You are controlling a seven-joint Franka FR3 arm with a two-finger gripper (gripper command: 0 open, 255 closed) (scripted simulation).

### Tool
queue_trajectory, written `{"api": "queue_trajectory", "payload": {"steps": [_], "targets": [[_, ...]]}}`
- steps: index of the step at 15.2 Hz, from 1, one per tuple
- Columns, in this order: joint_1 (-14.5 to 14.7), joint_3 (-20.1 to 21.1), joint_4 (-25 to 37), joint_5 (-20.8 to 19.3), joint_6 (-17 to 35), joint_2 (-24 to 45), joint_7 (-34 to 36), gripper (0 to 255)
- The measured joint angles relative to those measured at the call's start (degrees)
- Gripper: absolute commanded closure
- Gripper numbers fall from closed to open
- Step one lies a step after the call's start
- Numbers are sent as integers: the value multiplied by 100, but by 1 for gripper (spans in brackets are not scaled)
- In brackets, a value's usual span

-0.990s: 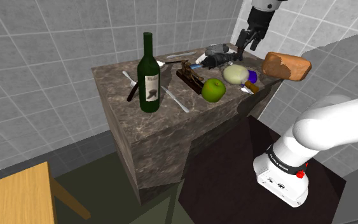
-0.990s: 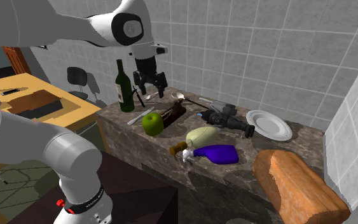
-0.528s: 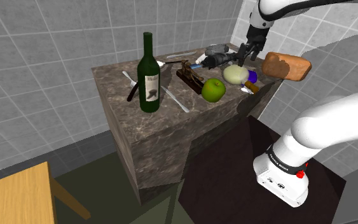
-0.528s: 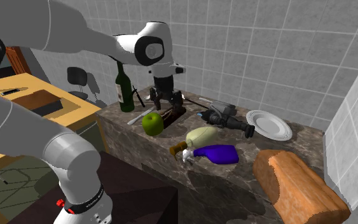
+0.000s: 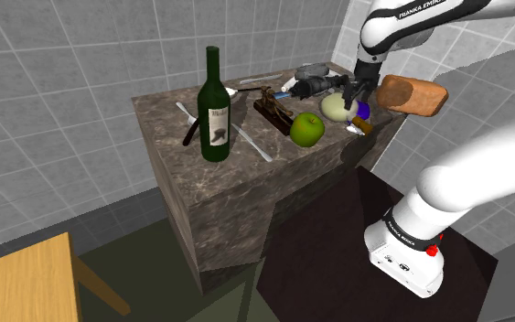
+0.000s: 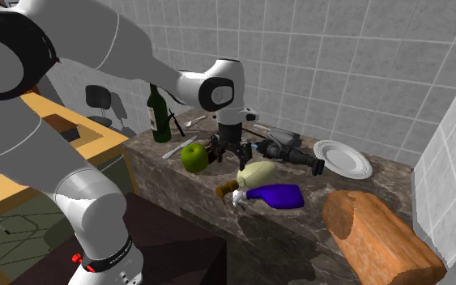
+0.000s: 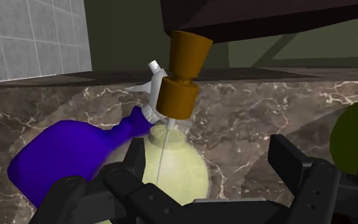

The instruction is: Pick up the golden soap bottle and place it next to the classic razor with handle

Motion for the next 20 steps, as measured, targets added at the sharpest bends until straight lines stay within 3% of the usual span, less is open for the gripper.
{"api": "queue_trajectory", "payload": {"steps": [3,10,17,18,20], "targets": [[-90,-222,67,6,373,547,-182,0],[-145,-353,-174,-3,995,953,-257,0],[-146,-367,-205,7,1108,1031,-265,0],[-146,-367,-205,7,1108,1031,-265,255],[-146,-366,-205,7,1107,1031,-265,255]]}}
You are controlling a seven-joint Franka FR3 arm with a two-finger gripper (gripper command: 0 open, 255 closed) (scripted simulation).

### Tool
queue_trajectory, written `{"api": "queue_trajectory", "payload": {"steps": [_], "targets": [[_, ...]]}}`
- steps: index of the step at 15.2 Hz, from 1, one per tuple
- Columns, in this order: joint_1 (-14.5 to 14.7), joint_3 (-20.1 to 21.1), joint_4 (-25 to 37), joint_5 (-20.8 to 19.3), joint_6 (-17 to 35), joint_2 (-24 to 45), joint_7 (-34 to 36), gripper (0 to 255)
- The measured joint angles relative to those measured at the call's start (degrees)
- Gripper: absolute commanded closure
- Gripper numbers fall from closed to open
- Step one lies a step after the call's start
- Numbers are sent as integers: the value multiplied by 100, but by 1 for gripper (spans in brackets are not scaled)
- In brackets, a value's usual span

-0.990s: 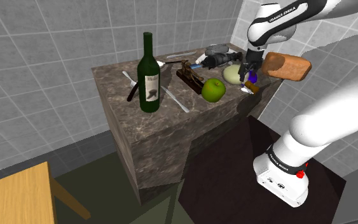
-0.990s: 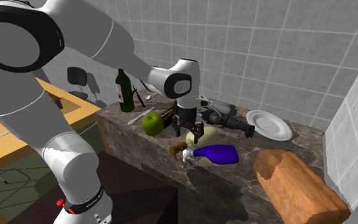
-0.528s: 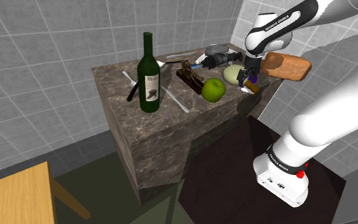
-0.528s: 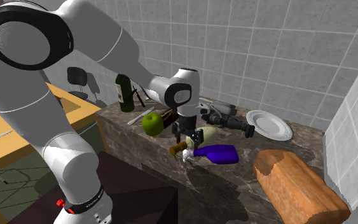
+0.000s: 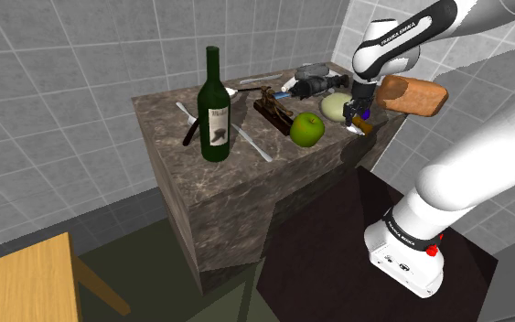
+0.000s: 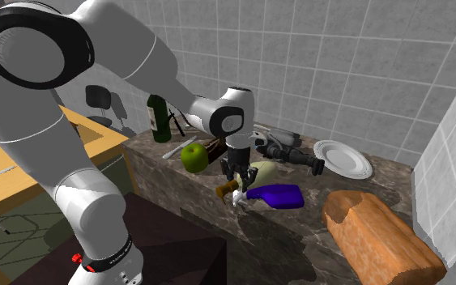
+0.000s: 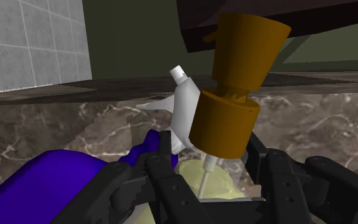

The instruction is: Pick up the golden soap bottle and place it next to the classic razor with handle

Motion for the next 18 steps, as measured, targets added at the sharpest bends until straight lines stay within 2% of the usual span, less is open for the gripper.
{"api": "queue_trajectory", "payload": {"steps": [9,18], "targets": [[-3,2,1,-9,-37,-37,2,255],[1,82,299,-36,-782,-495,4,255]]}}
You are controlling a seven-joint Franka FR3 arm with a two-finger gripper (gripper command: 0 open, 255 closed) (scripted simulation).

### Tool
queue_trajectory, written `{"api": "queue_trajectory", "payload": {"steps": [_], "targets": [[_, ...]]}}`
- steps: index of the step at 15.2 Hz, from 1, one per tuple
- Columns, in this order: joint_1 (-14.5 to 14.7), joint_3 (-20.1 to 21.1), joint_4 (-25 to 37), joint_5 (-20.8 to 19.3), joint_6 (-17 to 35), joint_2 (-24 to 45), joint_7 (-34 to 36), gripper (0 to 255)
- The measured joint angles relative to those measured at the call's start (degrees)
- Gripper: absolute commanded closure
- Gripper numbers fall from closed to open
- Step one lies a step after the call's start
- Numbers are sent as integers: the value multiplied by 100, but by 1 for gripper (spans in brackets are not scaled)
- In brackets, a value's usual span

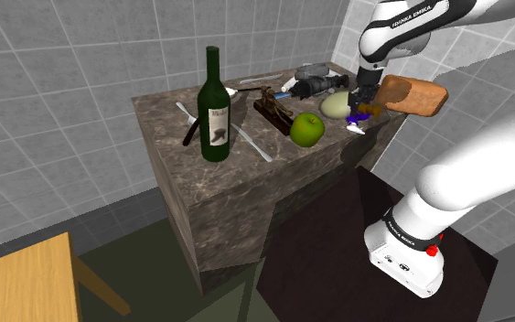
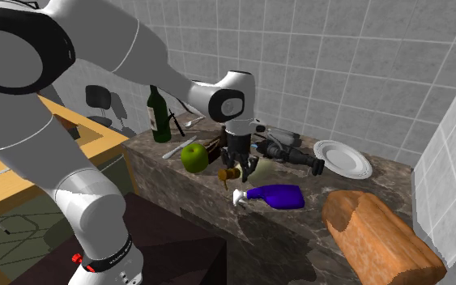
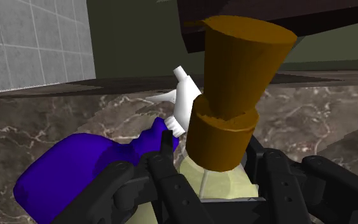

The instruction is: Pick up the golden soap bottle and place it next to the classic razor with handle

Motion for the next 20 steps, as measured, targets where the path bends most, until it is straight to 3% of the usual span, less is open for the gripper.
{"api": "queue_trajectory", "payload": {"steps": [20], "targets": [[21,179,1016,45,-1647,-638,-102,255]]}}
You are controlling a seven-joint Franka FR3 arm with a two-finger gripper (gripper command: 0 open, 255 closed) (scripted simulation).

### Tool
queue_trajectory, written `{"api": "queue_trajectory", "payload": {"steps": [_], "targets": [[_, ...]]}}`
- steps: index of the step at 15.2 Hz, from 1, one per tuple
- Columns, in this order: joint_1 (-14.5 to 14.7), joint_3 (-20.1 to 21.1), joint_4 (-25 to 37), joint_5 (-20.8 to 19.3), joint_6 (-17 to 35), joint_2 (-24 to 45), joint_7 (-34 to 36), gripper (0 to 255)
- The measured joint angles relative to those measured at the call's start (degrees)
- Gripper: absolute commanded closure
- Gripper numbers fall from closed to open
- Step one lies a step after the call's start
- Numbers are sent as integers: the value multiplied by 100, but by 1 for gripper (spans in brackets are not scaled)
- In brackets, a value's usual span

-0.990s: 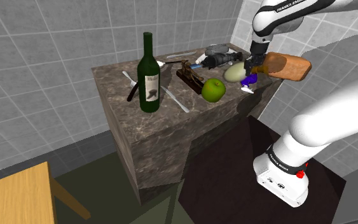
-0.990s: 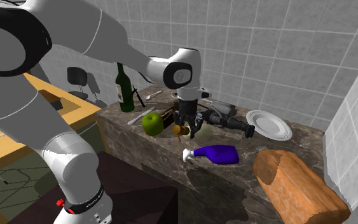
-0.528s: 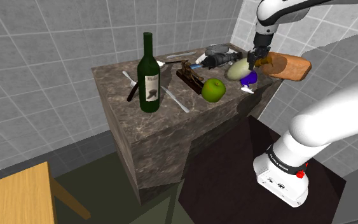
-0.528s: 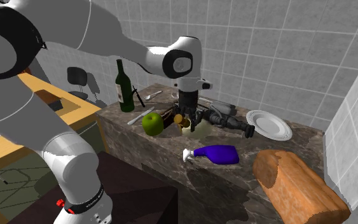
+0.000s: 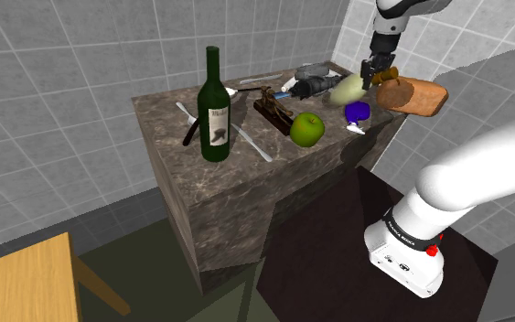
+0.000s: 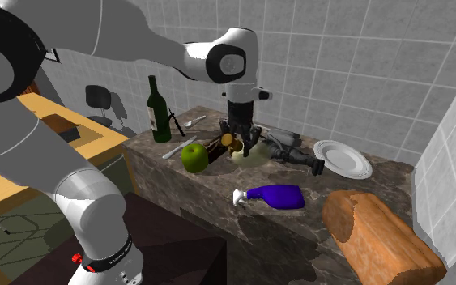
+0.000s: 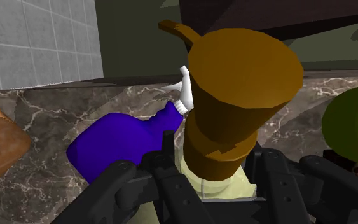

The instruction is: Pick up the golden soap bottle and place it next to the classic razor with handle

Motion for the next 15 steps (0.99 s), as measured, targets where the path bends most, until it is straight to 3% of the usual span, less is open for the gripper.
{"api": "queue_trajectory", "payload": {"steps": [11,15], "targets": [[20,82,716,46,-840,-129,-84,255],[177,414,563,168,-967,-336,351,255]]}}
